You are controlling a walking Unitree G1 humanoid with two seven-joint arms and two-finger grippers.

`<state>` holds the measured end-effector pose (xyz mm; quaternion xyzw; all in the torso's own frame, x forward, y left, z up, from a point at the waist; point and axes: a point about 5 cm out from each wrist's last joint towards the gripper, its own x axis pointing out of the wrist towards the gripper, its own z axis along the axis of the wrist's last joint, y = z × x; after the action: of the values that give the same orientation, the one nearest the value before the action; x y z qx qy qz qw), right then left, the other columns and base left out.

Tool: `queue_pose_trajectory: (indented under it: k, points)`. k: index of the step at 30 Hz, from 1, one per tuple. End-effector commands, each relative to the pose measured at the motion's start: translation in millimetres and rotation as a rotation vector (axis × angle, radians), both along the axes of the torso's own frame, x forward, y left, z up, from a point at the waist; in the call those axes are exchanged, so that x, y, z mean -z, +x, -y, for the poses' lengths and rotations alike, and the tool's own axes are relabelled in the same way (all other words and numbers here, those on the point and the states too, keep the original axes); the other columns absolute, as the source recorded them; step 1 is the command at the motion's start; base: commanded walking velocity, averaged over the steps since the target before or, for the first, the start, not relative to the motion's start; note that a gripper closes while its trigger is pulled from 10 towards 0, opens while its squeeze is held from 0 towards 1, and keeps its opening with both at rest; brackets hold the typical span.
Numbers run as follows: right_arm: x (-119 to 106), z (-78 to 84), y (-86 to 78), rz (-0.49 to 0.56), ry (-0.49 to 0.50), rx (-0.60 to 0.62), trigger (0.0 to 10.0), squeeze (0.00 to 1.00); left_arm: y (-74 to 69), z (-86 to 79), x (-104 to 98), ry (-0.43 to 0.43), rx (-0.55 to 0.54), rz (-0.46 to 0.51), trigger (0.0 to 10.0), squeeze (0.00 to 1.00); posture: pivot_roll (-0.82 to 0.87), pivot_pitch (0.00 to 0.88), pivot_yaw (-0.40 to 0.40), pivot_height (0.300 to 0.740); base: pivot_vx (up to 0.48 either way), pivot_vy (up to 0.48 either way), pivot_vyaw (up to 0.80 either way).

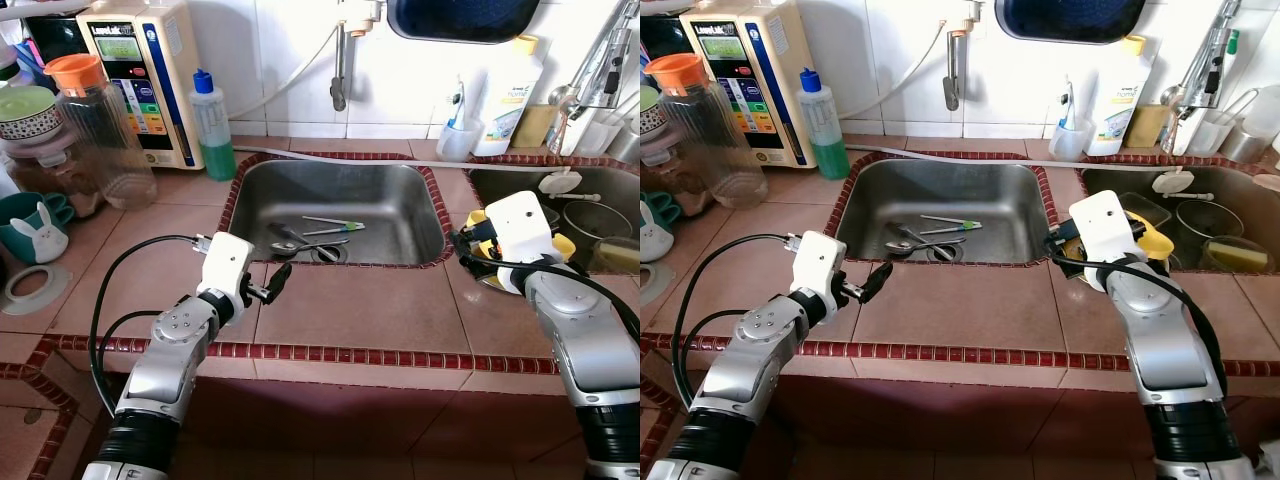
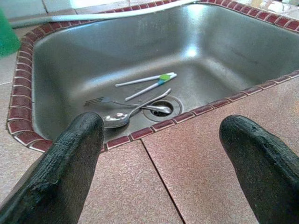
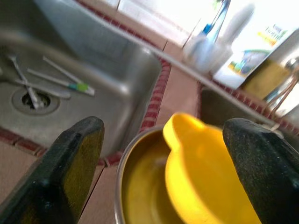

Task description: Kitchen organization

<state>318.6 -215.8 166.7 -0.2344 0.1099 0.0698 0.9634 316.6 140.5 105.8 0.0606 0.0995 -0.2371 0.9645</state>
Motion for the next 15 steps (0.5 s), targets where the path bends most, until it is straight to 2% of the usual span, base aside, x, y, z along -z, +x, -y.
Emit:
queue_pose_trajectory:
  k: [1, 5, 9, 12, 13, 14, 15]
  points:
    - [3.5, 0.1, 2.2, -0.031, -0.007, -0.005, 10.0, 0.00, 5.7, -1.0, -8.0, 0.019, 0.012, 0.019, 10.0, 0.00, 0.10, 0.000, 0.037, 0.740, 0.000, 0.000, 0.00]
    - [7.3, 3.8, 2.8, -0.059, -0.016, -0.016, 10.0, 0.00, 7.0, -1.9, -8.2, 0.036, 0.047, 0.011, 10.0, 0.00, 0.11, 0.000, 0.034, 0.740, 0.000, 0.000, 0.00]
    - [6.0, 16.4, 3.4, -0.091, -0.065, -0.036, 10.0, 0.00, 9.9, -9.5, -6.2, 0.091, 0.111, -0.003, 10.0, 0.00, 0.10, 0.000, 0.035, 0.740, 0.000, 0.000, 0.00]
    - [8.8, 26.2, 3.1, -0.121, -0.087, -0.035, 10.0, 0.00, 14.2, -12.5, -5.7, 0.107, 0.111, -0.005, 10.0, 0.00, 0.10, 0.000, 0.034, 0.740, 0.000, 0.000, 0.00]
    - [9.7, 29.6, 3.1, -0.128, -0.095, -0.033, 3.9, 0.00, 15.6, -13.2, -5.9, 0.108, 0.107, -0.005, 10.0, 0.00, 0.10, 0.000, 0.034, 0.740, 0.000, 0.000, 0.00]
    - [10.7, 32.9, 3.0, -0.135, -0.099, -0.029, 0.0, 0.00, 16.8, -13.4, -6.1, 0.105, 0.102, -0.004, 10.0, 0.00, 0.09, 0.000, 0.034, 0.740, 0.000, 0.000, 0.00]
    - [11.3, 34.9, 2.9, -0.138, -0.100, -0.026, 0.0, 0.00, 17.5, -13.4, -6.2, 0.103, 0.098, -0.004, 10.0, 0.00, 0.09, 0.000, 0.034, 0.740, 0.000, 0.000, 0.00]
